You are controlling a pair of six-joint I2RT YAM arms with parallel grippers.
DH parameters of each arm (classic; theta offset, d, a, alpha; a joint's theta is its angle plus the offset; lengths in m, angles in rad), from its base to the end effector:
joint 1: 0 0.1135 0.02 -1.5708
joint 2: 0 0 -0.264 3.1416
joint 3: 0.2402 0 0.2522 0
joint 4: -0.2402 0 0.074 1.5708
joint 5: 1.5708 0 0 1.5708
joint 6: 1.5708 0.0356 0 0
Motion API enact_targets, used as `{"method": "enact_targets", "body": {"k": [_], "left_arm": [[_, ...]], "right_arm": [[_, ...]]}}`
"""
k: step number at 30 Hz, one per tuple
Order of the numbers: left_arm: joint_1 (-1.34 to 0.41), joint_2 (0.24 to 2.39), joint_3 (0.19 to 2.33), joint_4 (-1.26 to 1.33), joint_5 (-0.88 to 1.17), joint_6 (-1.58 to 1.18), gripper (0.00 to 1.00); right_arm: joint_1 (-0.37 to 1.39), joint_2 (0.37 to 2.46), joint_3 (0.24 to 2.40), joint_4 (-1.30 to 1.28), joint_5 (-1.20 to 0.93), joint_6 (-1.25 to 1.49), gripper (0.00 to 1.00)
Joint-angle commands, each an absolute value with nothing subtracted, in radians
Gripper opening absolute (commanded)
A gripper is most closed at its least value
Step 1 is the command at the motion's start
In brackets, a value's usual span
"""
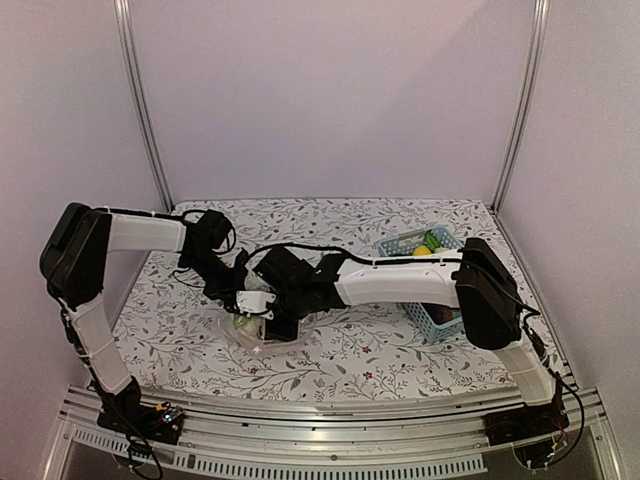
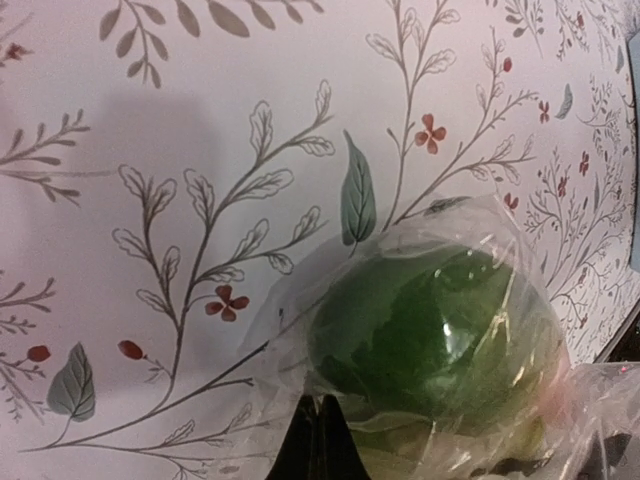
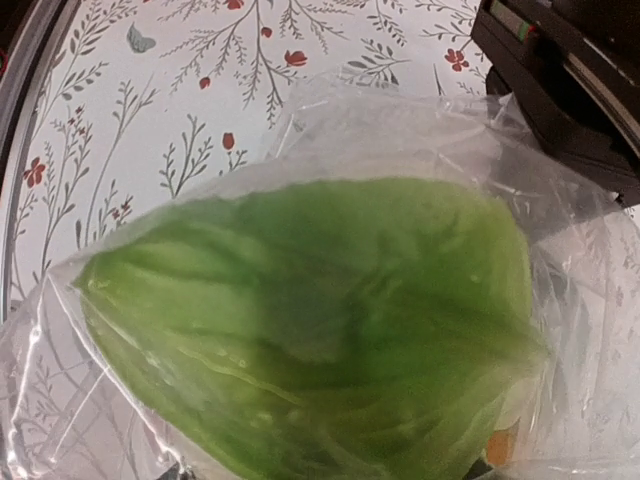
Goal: Open the zip-top bag and remove the fake food
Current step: Pick up the fake vegetable from the zipper food storage bag.
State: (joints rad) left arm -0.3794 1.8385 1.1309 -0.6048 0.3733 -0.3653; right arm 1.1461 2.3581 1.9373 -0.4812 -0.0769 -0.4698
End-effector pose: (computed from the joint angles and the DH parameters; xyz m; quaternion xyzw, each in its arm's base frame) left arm 0.3132 -0.1389 0.1509 0.0308 0.9742 -0.2175 0.0510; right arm 0.2130 0.4777 0.1686 -0.6910 0.6431 0.1430 0.2973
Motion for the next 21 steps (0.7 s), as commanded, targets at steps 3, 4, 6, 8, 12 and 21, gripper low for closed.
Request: {"method": "enact_targets", "body": {"k": [3,4,6,8,12,21], "left_arm": [[-0.381,1.82,1.123,-0.623,0.333,-0.333,0.0],[-0.378,1.819,1.123,-0.624,0.333,-0.334,0.0],[-0.369,1.82,1.124,-0.624,0.329,-0.331,0.0],[-0.359,1.816,1.127,-0.624,0.331,-0.33,0.0],[-0.35,1.765,1.131,-0.609,0.309,-0.338,0.0],[-0.315,1.743,1.152,-0.637,0.279,-0.313,0.0]], "right_arm": [[1.124,2.128,1.842,-0.682,-0.179,-0.594,0.32],[1.124,2.094,1.833,-0.714,-0.185,-0.603,0.31],[1.122,2.058,1.805,-0.752,-0.187,-0.623,0.3],[1.119,2.021,1.767,-0.772,-0.185,-0.652,0.29],[1.099,1.997,1.714,-0.778,-0.169,-0.699,0.3],[1.03,1.897,1.748,-0.924,-0.273,-0.729,0.29]]}}
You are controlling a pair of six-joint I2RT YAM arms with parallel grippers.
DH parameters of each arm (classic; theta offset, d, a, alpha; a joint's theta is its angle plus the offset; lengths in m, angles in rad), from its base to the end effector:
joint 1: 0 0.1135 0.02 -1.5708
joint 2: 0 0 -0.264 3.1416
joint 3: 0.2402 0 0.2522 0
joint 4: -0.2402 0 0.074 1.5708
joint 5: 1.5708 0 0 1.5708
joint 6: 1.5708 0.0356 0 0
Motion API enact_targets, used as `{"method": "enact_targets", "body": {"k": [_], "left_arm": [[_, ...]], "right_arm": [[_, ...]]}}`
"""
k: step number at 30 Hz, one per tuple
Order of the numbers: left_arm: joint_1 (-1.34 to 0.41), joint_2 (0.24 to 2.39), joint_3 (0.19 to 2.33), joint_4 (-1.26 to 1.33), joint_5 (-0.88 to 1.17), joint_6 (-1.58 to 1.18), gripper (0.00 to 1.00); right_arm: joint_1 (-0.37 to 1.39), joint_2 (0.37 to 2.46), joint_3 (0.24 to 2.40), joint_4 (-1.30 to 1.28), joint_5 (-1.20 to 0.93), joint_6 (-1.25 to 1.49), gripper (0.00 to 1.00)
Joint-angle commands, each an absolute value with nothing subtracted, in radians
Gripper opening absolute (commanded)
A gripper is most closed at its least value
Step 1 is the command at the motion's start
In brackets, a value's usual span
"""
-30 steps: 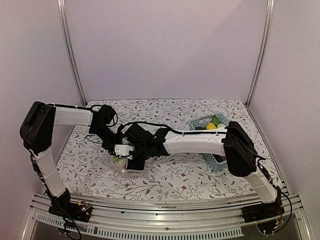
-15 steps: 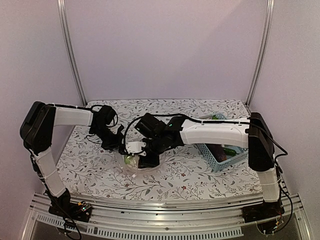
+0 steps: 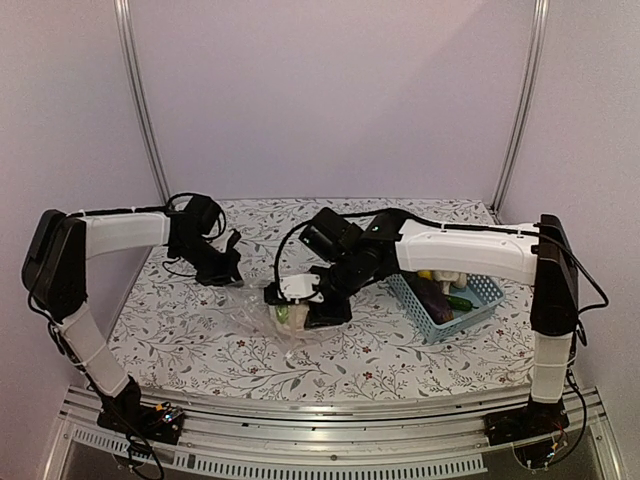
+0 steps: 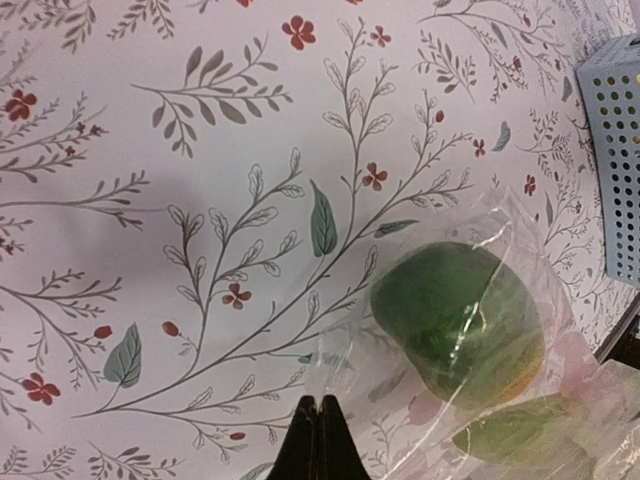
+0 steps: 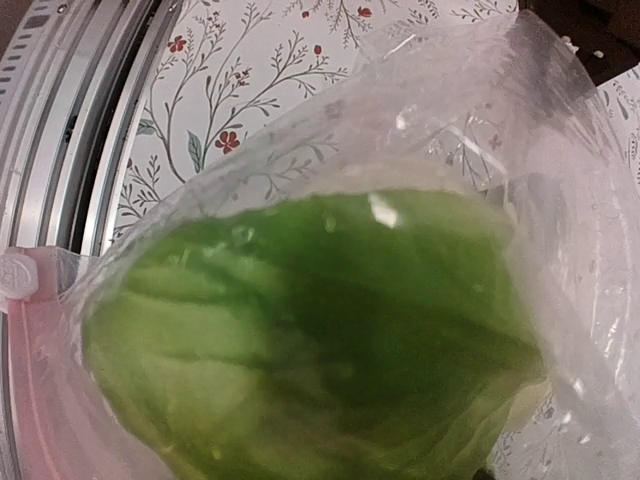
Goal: Open the zip-top bag and remove the fake food
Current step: Pick up the fake vegetable from the zipper food storage bag, then adjust the bag opening on the zipper food storage bag.
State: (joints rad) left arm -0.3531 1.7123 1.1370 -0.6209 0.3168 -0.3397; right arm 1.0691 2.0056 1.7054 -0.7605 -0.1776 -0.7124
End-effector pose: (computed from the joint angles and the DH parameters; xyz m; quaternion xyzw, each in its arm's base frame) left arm 0.3104 -0.1262 0.1916 0.0359 0.9700 -0.2082 0.1203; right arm 0.2043 0.3855 0.2427 -0.7635 0.5887 0.1290 0.2321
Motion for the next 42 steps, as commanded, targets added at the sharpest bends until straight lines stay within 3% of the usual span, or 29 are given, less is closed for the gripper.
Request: {"method": "enact_targets", "body": {"k": [1,10,14,19,27,42], "left_arm": [[-0.315,1.76,1.153,-0.635,0.291,-0.318,0.0],[-0.315,1.826,1.165,-0.633,0.32,-0.317,0.0],[-0.324,1.731,1.173,-0.592,0.297,-0.327,0.34],[-0.411,1.508,1.2,-0.492,0.26,-0.337,0.54],[-0.63,1.412,1.244,-0.359,0.394,-0.31,0.61],[-0.817,1.328,1.177,-0.428,0.217,-0.5,0.62]], "right_arm": [[1.022,1.883,1.763,-0.932,-0.296,-0.72,0.29],[0.894,1.821,1.813,-0.937,-0.472,-0.548,0.3],[0.871,1.794,1.779,-0.911,-0.466,-0.541,0.31],[0.868,1.789,1.789,-0.909,-0.49,-0.529,0.32],[0.866,1.779,1.816,-0.951,-0.422,-0.549,0.33],[0.862,1.802,1.858,-0.934,-0.308,-0.43,0.34]]}}
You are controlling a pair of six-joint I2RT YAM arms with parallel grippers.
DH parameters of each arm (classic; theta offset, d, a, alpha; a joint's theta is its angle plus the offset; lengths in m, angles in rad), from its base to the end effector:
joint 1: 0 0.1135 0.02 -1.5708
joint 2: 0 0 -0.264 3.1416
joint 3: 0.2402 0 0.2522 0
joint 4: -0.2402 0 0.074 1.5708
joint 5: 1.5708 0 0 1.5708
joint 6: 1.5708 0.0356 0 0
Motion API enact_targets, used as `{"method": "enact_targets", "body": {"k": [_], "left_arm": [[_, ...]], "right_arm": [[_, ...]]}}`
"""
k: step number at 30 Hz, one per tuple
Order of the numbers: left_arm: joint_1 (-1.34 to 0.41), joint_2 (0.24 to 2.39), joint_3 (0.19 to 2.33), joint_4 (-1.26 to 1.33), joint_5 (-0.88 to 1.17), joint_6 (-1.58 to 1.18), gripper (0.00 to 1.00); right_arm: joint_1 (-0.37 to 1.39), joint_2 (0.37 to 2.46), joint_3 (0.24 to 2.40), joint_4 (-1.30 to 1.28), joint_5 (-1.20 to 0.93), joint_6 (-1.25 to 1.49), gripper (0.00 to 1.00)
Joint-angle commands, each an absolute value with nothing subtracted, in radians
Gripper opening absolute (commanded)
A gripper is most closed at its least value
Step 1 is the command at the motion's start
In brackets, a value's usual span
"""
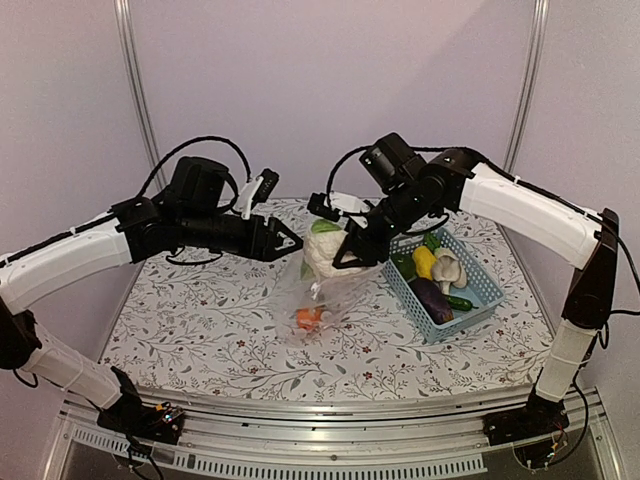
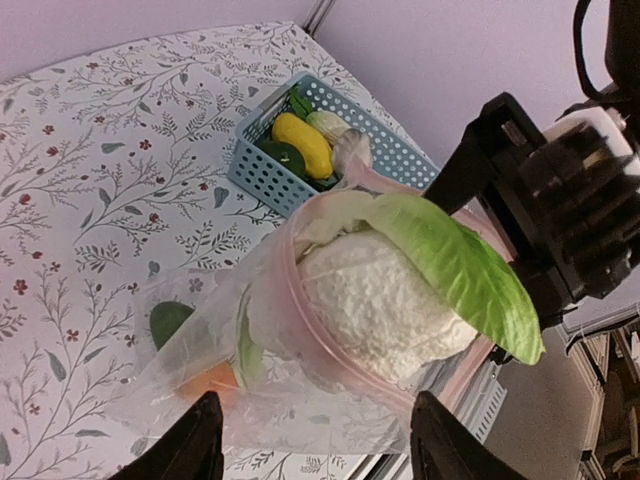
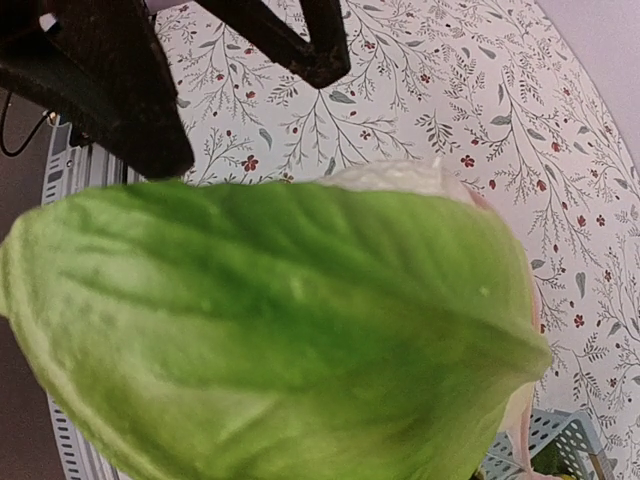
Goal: Open the zip-top bag and remove the fake food
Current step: Adjust the bag opening on the zipper food storage bag.
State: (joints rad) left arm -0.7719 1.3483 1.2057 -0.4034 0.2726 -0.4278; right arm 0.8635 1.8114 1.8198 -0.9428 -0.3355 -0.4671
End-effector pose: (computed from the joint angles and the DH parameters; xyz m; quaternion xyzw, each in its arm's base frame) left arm 0.2121 -0.2198 0.3393 0.2135 0.8393 -0.3720 0.3341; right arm 0.2454 0.3051 0.3454 -0.6192 0.7045 0.2162 0.2712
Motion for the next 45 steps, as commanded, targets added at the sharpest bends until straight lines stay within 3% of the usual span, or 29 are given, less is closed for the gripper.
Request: {"method": "enact_targets", "body": {"k": [1,22,24,32,36,45], "left_arm": [[-0.832,1.331,1.177,-0.43,0.204,-0.508,0.62],[-0.938,1.491,1.295,-0.464,0.049,-0.646,0.56],[-0.94,1.497,1.306,-0.489,0.017,-0.644,0.51],[-0.933,1.511,1.302,-0.551,-0.069,-0.622,0.0],[-0.917,1.489,1.282,-0.541,-0.088,-0.624,0.0],[-0.868,1.437,1.238,-0.519,-0.101,-0.62,0.0]], "right_arm": [[0.863,1.804,1.858,-0.933,-0.305,-0.43,0.34],[0.863,1.835,1.88,-0.931,-0.28,-0.389,0.34],[0.864,1.836,1.88,-0.93,-0.29,-0.386,0.34],[0.861,1.792,1.892,-0.964,-0.304,-0.397,0.34],[0.827,1.743,1.891,-0.972,-0.428,-0.405,0.34],[0.637,1.708,1.893,-0.885,-0.977,-0.216,0.34]]}}
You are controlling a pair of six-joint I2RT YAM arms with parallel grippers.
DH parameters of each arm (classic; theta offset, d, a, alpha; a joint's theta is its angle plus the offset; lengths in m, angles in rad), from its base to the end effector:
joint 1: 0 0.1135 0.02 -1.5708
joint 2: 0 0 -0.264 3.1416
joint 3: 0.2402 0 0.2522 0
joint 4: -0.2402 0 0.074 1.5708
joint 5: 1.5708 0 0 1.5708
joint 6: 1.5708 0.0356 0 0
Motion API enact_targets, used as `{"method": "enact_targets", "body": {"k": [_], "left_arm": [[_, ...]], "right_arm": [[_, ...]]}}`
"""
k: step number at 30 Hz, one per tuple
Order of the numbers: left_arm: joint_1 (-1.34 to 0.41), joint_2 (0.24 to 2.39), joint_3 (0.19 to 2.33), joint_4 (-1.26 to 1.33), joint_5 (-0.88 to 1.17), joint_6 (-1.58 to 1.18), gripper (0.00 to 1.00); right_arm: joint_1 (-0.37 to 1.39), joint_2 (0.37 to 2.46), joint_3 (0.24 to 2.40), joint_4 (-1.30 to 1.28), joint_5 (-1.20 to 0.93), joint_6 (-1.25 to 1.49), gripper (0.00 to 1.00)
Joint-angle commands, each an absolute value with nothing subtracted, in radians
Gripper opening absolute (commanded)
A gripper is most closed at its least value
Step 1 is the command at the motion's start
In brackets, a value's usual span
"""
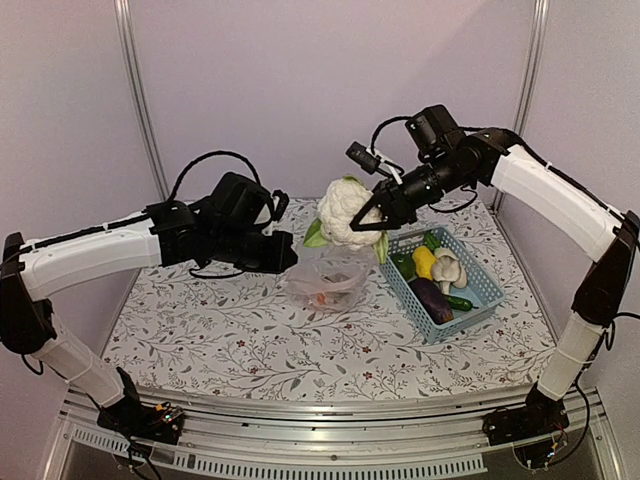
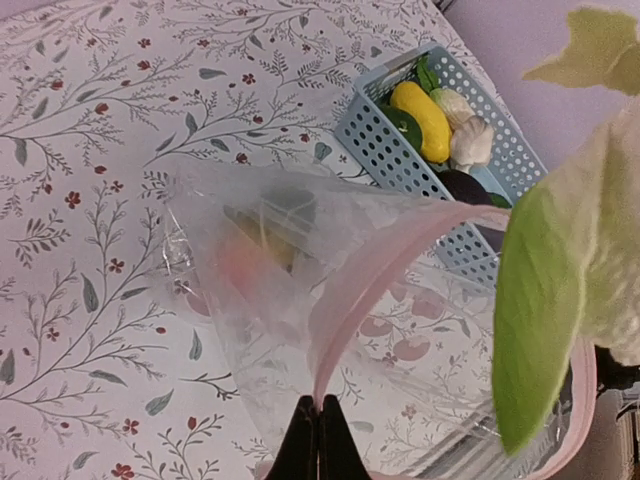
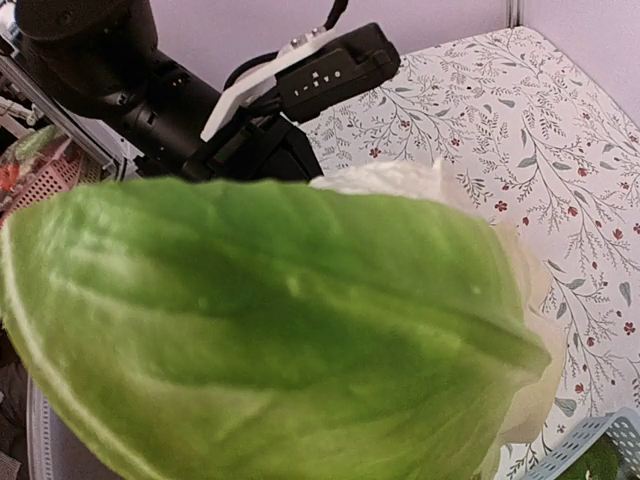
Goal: Open the zip-top bag and remove the fake food
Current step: Adjust the bag opening on the zipper food storage bag, then place the fake vegetable in the bin.
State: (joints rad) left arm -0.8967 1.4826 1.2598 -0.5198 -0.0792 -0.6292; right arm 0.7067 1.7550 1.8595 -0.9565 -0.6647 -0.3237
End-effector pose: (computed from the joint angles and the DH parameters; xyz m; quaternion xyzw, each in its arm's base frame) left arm 0.2079 -0.2557 0.3068 0.1062 0.9087 -0.2516 0.3156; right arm 0.2693 0.2588 0.3815 -0.5358 0.7135 0.3631 0.2683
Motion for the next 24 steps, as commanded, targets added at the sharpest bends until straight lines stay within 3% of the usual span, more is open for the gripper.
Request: {"method": "enact_targets", "body": {"k": [1,5,8,11,16,24], "left_arm": [[-0.864,1.431,1.234,-0.517,-0.099,-0.618,0.0],[-0.844,1.414,1.222,-0.508,-0.08,-0.614,0.0],[-0.832,1.393,1.211,-0.498,-0.077,-0.614,0.0],[-0.827,1.362,1.203,-0.486,-0.069,-0.593,0.0],[-0.815,1.345,1.205,-0.5,-0.066,-0.567,0.0],[-0.803,1.327,1.2,-0.513,-0.072,-0.547,0.0]], "right_arm": [[0.623,1.706,1.892,-0.87,-1.001,-0.198,0.33],[0.578,1.672,1.909,-0.837,-1.003,-0.138,0.33],[0.533,1.629,1.9,-0.85,-0.816,-0.123,0.33],[0.45,1.57,1.809,-0.858,-0.647,-0.136,0.33],[0.277,1.543,1.64,-0.952,-0.542,-0.191,0.33],[0.161,1.575,1.522,-1.156,-0.44,-0.35,0.33]]}}
